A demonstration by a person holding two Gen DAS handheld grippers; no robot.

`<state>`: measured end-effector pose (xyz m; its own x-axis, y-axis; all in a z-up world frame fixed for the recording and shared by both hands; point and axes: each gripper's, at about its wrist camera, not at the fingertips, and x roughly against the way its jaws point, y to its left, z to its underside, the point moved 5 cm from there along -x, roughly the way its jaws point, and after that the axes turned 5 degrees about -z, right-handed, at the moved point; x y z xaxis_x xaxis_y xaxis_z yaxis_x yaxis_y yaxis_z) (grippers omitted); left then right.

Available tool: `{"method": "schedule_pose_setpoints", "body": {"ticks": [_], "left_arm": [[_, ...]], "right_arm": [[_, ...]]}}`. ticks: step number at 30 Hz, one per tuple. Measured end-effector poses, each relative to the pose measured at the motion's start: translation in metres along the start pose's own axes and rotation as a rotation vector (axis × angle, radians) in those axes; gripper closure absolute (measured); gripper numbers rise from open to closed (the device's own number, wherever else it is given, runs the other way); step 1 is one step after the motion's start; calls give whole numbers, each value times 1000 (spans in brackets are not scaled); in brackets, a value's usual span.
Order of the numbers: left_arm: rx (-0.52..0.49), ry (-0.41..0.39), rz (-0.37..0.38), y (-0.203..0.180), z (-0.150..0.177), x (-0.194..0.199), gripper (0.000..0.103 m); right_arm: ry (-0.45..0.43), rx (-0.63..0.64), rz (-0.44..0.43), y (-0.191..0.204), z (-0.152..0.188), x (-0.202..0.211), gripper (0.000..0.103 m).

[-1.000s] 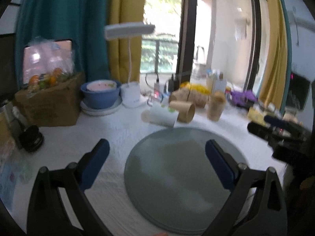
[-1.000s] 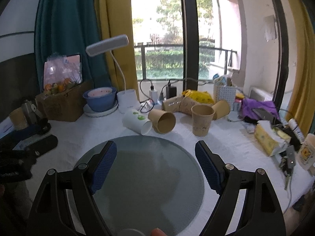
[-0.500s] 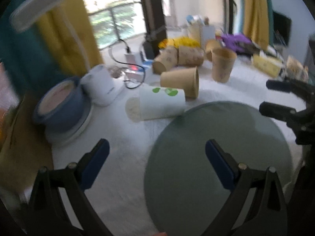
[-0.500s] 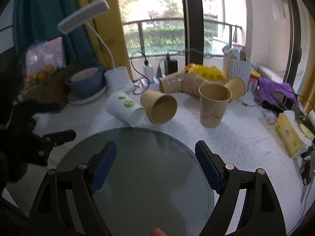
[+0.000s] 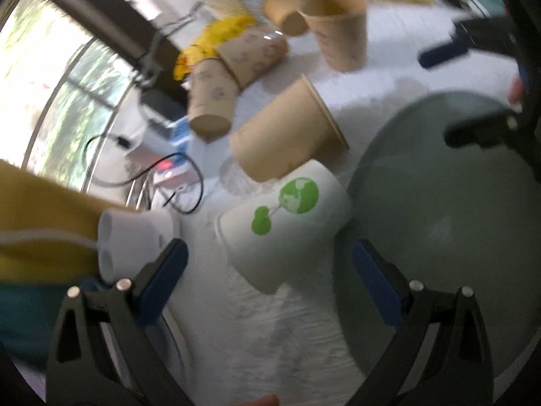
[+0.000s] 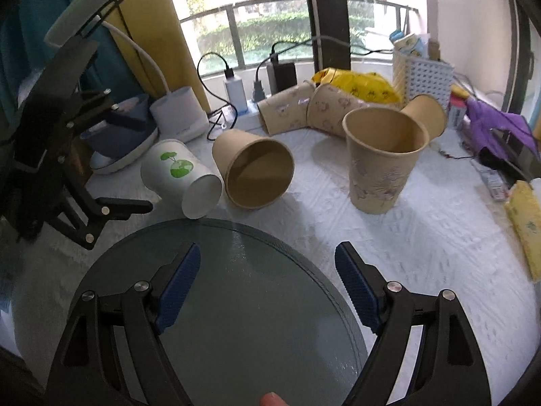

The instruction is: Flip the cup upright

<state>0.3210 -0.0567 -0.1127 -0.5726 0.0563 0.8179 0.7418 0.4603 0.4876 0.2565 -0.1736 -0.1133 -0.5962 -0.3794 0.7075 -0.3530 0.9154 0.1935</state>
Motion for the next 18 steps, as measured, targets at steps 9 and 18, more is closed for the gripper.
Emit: {"method": "schedule_pose_setpoints", "body": {"ticks": [9,18], "left_arm": [[-190,22,49,-2,-9,-26,5],[-303,39,124,-8,-18,-51,20]], "right_arm": [[40,-28,-22,-7,-13,-24,19],[41,-42,-25,-14,-17,-27,19]]}}
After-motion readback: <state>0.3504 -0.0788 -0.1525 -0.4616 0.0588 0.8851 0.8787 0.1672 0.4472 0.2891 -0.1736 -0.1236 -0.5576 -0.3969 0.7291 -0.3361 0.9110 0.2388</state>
